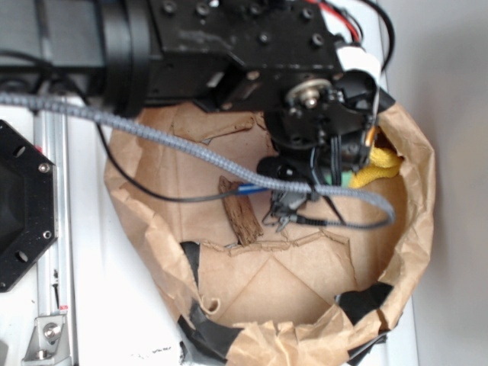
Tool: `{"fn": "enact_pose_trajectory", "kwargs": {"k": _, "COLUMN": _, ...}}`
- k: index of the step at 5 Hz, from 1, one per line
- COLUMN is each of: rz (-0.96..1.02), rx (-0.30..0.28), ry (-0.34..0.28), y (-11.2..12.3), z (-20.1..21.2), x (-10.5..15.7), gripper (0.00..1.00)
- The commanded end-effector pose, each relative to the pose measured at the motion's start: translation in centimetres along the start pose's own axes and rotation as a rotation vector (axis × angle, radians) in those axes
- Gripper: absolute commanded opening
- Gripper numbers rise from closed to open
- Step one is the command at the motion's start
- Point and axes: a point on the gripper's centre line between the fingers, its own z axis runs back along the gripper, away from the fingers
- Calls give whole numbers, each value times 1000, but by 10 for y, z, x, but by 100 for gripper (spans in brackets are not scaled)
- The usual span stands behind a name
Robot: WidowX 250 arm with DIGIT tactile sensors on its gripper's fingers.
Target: Grab the green ball.
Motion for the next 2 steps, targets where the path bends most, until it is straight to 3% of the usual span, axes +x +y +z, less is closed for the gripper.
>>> {"fn": "enact_pose_trajectory", "kwargs": {"k": 1, "rz": 47, "rx": -29, "ry": -22, "y": -39, "z": 42, "x": 12, "gripper": 0}}
{"fn": "enact_pose_trajectory", "kwargs": {"k": 2, "rz": 54, "rx": -22, "ry": -9, "y": -41, "z": 40, "x": 10, "gripper": 0}}
